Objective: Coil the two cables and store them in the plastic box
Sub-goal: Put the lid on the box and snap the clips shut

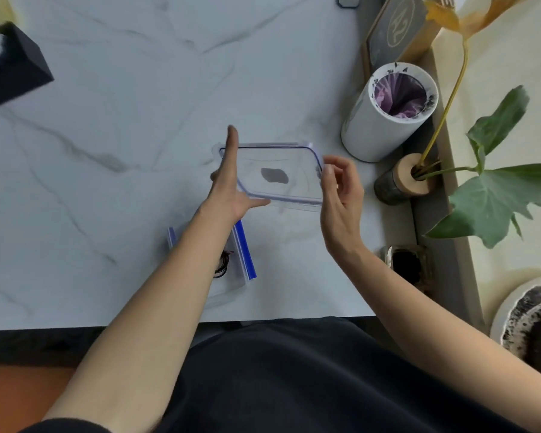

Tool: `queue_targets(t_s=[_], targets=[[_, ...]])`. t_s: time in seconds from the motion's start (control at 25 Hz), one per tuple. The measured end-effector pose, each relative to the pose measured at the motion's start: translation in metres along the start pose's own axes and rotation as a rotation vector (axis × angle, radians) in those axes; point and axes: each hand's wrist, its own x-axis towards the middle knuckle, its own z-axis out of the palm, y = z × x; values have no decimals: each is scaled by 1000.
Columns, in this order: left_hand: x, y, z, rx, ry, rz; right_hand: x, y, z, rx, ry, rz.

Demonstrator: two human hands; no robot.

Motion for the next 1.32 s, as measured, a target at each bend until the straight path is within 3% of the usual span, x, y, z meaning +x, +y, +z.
queue_targets(t_s=[0.2, 0.36, 0.44, 0.56, 0.64, 0.72, 0.84, 1.0, 1.32], targets=[[-27, 12, -47, -284, -142, 94, -31, -25, 11, -103, -306, -235], [-30, 16, -95, -244, -175, 131, -50, -23, 29, -286, -444, -204], [-36, 16, -119, -180, -234, 137, -57, -14, 43, -411, -426, -101], [-35, 10, -156, -49, -283, 119, -68, 0, 66, -347, -506, 303], [-25, -1, -168, -4, -204, 164, -77, 13, 75, -259, -520, 439], [-16, -18, -179, 50, -1, 276, -90, 26, 82, -225, -465, 454], [-4, -45, -197, 447, 224, 415, -104, 41, 89, -289, -399, 435], [-4, -75, -200, 826, 267, 503, -110, 55, 96, -522, -424, 389], [10, -76, -198, 933, 309, 436, -104, 61, 102, -899, -478, 244]])
